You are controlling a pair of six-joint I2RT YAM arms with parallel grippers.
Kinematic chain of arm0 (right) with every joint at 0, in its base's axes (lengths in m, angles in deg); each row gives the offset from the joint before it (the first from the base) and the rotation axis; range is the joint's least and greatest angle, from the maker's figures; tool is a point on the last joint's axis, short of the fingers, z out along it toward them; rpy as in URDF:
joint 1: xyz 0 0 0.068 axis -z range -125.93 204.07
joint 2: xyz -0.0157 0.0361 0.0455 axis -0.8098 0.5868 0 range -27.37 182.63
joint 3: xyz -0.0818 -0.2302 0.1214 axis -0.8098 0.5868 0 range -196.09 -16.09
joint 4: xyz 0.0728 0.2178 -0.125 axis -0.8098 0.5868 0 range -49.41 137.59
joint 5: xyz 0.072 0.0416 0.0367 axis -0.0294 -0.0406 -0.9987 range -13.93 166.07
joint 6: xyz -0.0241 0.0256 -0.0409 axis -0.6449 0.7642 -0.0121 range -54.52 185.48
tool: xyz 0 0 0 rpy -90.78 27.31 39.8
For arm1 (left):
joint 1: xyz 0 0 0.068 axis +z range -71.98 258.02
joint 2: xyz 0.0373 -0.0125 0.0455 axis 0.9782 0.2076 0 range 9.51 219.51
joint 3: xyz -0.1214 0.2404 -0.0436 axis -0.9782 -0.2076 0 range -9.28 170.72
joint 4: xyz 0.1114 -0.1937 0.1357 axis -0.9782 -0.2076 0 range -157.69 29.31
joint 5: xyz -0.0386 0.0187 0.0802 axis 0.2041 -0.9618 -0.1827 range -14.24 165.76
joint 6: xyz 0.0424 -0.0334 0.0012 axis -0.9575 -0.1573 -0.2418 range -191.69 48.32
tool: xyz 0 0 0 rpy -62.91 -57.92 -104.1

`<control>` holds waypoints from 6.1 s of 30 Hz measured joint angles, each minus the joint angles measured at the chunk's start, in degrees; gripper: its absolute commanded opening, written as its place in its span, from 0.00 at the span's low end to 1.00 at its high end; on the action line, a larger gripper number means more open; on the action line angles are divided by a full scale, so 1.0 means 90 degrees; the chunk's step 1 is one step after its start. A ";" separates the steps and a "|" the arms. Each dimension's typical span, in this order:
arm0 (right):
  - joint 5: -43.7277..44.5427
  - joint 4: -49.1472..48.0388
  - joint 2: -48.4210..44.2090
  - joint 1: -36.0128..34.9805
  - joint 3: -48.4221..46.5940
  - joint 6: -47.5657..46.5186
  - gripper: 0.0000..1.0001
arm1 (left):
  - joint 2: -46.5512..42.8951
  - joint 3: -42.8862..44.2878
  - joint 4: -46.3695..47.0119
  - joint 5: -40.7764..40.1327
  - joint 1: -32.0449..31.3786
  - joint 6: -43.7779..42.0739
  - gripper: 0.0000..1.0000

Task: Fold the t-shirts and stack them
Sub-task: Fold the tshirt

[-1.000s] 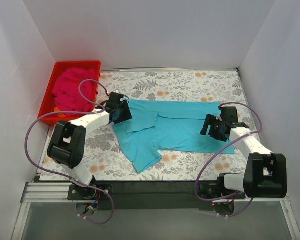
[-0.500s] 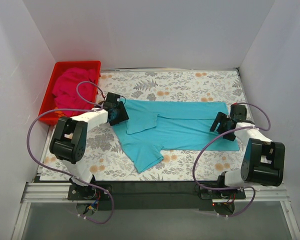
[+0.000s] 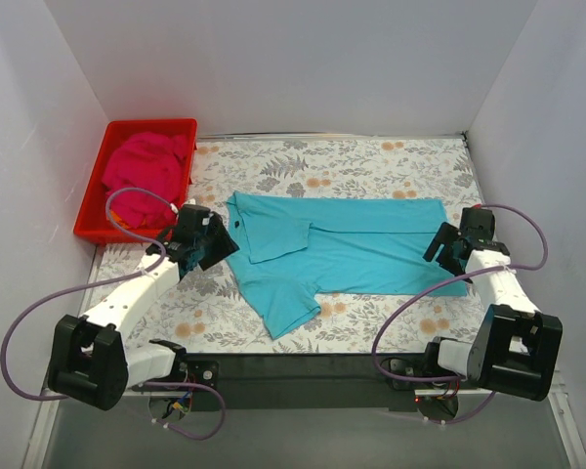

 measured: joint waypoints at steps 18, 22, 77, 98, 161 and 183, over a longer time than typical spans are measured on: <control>0.0306 0.0406 -0.0308 0.0845 0.0270 0.0027 0.70 | 0.0391 -0.1103 -0.0673 0.0437 -0.0452 0.0447 0.45; 0.0308 0.0415 -0.0228 0.0845 0.0272 0.0024 0.70 | 0.0631 -0.0988 -0.0551 0.0449 -0.0493 0.0449 0.45; 0.0124 0.0440 0.0376 0.1593 0.0444 0.0000 0.21 | 0.0920 -0.0503 -0.0984 -0.0172 -0.0614 0.0019 0.00; -0.0311 0.0811 0.0379 0.1586 0.0318 -0.0143 0.01 | 0.0695 -0.0476 -0.1086 -0.0223 -0.0614 -0.0012 0.00; -0.1700 0.0913 0.2897 0.1574 -0.2718 -0.0141 0.01 | 0.2424 0.1892 -0.1399 0.0624 0.0687 -0.0821 0.00; -0.1902 0.0459 0.3555 0.1455 -0.2878 -0.0027 0.15 | 0.2674 0.1656 -0.0971 0.0624 0.0782 -0.0719 0.05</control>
